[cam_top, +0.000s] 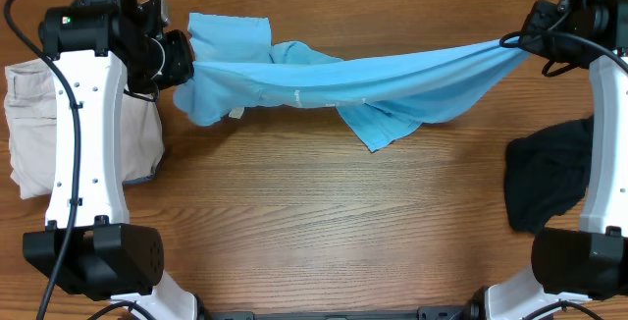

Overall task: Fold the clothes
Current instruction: 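Lift the T-shirt with both grippers and stretch it taut upward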

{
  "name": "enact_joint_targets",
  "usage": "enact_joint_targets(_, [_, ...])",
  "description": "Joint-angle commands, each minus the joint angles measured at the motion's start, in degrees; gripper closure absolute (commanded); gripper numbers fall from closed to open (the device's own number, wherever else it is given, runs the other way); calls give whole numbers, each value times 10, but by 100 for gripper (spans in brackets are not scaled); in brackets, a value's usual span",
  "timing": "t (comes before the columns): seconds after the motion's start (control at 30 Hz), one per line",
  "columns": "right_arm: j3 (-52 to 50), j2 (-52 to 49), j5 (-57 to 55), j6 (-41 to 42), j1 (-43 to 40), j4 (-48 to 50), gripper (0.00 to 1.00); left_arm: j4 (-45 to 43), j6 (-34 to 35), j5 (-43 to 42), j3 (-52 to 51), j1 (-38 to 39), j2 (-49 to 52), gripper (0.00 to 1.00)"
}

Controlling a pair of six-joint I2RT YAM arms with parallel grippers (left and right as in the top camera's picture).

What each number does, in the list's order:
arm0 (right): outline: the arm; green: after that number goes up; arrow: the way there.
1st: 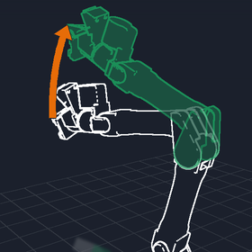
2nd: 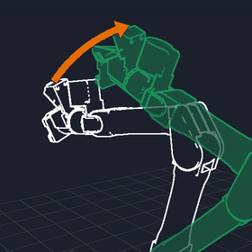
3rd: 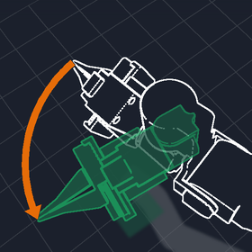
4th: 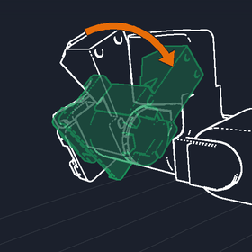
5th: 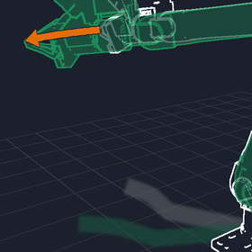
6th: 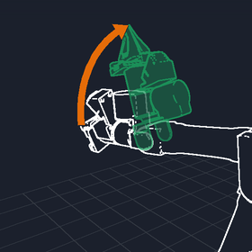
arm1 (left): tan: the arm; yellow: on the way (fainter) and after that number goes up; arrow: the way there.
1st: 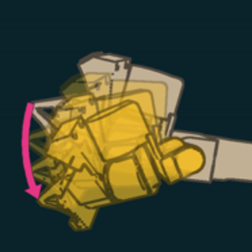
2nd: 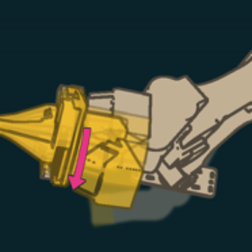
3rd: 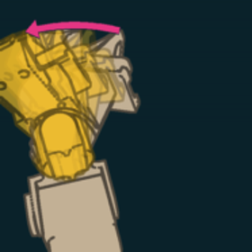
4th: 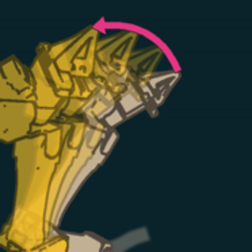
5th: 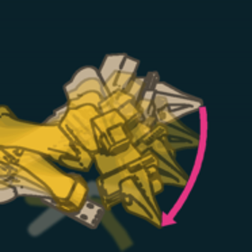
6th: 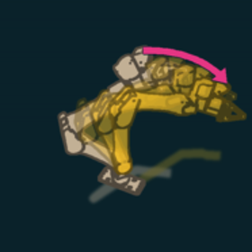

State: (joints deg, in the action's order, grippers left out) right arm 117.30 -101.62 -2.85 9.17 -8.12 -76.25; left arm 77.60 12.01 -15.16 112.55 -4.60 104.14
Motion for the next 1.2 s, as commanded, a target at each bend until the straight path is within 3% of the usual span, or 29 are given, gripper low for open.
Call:
enact_joint_targets(0.0, [21,64,2,0,-1,5,96,-2,-31,-37,61,-3,-47,96])
enact_joint_targets(0.27, [24,190,1,0,-1,24,96,-3,-21,28,133,-3,-171,96])
enact_joint_targets(0.47, [24,302,-6,-2,-1,104,96,-41,-14,106,141,-3,-282,96])
enact_joint_targets(0.67, [24,332,-44,-2,-2,130,96,-76,-6,128,141,-3,-324,96])
enact_joint_targets(0.9, [24,258,-46,-2,-3,126,96,-64,-2,123,137,-3,-259,96])
enact_joint_targets(1.03, [24,151,-46,-2,-3,123,96,-70,-2,84,132,-3,-151,96])
enact_joint_targets(1.17, [24,47,-43,-2,-3,158,96,-148,-2,38,132,-3,-42,96])
